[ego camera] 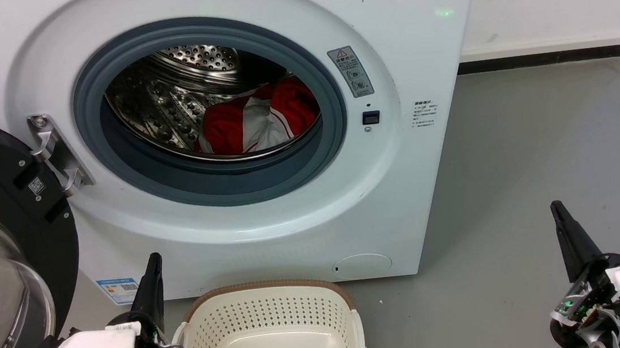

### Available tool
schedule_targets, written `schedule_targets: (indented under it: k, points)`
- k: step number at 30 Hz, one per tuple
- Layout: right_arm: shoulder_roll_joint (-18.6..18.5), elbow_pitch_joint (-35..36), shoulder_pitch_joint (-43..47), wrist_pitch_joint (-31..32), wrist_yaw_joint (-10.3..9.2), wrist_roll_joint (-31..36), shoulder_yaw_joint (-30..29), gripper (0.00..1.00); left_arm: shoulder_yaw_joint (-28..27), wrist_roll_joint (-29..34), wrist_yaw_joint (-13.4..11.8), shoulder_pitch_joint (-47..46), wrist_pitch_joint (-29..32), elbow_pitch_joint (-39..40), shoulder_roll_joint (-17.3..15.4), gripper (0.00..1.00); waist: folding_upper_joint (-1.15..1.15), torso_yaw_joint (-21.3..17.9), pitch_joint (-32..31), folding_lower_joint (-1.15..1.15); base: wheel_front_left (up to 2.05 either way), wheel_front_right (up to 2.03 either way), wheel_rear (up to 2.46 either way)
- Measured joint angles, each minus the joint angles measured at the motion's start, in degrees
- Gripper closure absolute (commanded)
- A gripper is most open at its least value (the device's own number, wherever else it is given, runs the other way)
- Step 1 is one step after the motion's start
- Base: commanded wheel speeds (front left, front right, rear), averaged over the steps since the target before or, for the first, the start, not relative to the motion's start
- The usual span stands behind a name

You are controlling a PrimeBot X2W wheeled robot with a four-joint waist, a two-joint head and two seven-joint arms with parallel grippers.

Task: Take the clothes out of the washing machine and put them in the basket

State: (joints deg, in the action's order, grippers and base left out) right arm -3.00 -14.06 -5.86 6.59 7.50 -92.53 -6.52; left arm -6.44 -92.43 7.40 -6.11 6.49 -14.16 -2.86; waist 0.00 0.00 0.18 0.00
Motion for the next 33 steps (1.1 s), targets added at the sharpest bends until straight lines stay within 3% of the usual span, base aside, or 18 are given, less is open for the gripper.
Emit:
schedule_targets:
  k: [31,32,33]
  points:
    - [0.0,0.0,0.0,0.0,0.0,0.0,0.0,1.0,0.0,0.0,0.0,0.0,0.0,0.0,0.0,1.0,0.0,0.0,0.0,0.0,0.0,0.0,0.0]
    - [0.0,0.0,0.0,0.0,0.0,0.0,0.0,0.0,0.0,0.0,0.0,0.0,0.0,0.0,0.0,0.0,0.0,0.0,0.0,0.0,0.0,0.0,0.0]
    - [0.0,-0.1,0.1,0.0,0.0,0.0,0.0,0.0,0.0,0.0,0.0,0.1,0.0,-0.2,0.0,0.0,0.0,0.0,0.0,0.0,0.0,0.0,0.0]
